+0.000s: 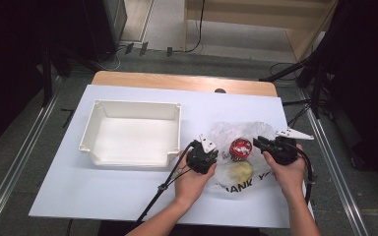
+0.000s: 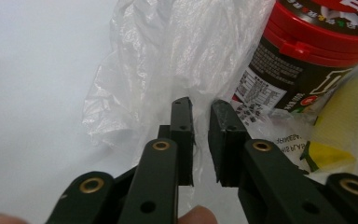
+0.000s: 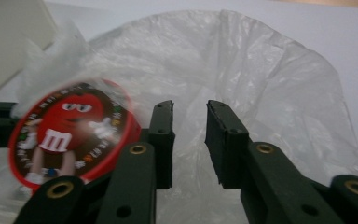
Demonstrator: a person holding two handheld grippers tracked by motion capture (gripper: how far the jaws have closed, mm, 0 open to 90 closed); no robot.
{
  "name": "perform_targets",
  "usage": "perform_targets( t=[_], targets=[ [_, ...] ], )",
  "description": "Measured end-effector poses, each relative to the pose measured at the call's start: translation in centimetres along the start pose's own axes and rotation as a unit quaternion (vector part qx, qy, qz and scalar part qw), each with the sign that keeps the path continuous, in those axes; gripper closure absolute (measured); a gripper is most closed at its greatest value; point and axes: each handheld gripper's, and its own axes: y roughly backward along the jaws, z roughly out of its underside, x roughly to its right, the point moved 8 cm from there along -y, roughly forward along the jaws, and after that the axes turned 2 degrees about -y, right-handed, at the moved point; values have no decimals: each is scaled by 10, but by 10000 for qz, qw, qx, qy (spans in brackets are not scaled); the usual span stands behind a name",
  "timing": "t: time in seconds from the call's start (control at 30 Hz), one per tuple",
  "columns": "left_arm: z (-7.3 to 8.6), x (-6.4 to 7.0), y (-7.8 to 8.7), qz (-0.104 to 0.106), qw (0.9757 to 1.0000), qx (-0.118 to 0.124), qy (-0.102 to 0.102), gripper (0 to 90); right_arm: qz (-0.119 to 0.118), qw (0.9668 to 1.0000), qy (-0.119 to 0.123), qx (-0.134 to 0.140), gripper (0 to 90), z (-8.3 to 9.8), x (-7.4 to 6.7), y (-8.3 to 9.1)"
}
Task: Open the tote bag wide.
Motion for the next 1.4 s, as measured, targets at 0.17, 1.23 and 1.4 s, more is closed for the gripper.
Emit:
perform_targets(
  t=[0.17, 1.23, 1.4],
  targets=[
    [-4, -4, -2, 81, 9998, 52, 200, 883, 121, 9995, 138, -263, 841, 7, 4, -12],
    [-15, -27, -32, -139, 9974, -161, 693, 900, 1009, 9927, -332, -570, 900, 6, 41, -51],
    [-7, -25, -37, -313, 9984, -282, 368, 896, 1201, 9905, -326, -589, 900, 6, 48, -50]
  ],
)
